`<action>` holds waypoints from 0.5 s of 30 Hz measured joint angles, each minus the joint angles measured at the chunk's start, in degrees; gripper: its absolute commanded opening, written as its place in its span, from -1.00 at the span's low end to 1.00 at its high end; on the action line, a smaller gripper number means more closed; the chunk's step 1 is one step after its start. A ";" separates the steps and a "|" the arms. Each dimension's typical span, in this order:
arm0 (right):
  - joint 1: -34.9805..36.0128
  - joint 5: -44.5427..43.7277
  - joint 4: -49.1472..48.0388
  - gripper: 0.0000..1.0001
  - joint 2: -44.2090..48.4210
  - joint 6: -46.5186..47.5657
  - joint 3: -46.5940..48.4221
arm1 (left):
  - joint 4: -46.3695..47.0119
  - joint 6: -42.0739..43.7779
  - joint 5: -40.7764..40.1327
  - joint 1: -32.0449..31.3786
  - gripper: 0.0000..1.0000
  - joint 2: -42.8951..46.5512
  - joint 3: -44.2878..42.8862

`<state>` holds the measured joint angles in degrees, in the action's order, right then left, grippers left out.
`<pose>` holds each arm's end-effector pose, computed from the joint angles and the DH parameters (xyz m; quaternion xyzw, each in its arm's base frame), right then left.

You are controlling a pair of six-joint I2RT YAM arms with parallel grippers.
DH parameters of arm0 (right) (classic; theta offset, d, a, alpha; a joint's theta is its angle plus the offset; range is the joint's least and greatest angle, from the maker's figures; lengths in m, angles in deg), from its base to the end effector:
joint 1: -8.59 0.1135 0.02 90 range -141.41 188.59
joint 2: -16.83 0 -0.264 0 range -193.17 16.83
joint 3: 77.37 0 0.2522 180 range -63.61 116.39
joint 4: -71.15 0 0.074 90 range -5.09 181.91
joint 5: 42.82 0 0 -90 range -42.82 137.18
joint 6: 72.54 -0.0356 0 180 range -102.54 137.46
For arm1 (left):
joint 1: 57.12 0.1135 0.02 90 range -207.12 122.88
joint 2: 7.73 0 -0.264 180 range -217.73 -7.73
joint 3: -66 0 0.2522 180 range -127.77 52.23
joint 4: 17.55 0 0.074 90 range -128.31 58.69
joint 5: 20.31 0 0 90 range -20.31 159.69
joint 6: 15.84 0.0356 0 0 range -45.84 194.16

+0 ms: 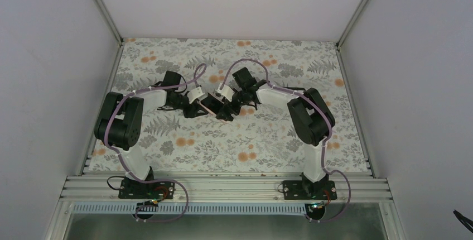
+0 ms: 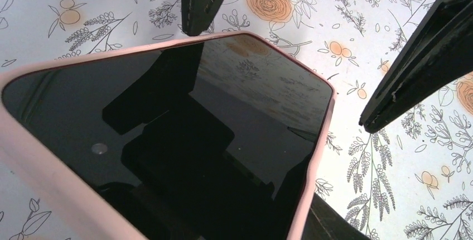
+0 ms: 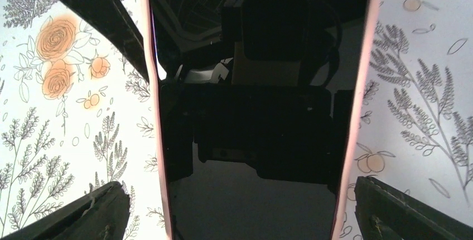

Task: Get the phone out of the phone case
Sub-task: Pick up the phone at the center of the board.

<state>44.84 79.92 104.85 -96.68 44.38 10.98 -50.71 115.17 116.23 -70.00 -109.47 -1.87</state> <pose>0.3171 0.2564 0.1594 -0.5485 0.7477 0.2915 0.2346 0.3077 -0.0969 0.1407 0.4781 0.7669 -0.3311 0.2715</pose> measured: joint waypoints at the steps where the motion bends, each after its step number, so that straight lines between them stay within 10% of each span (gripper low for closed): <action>1: 0.00 0.09 0.26 0.99 -0.24 0.02 0.04 | 0.09 0.00 -0.02 0.00 -0.20 0.00 0.00; 15: 0.11 -0.87 -0.87 1.00 -2.71 0.07 0.04 | 0.48 -0.07 -0.04 -0.04 -0.20 0.00 0.00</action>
<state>44.95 79.04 103.98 -99.39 44.44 11.02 -50.23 115.11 116.19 -70.04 -109.47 -1.87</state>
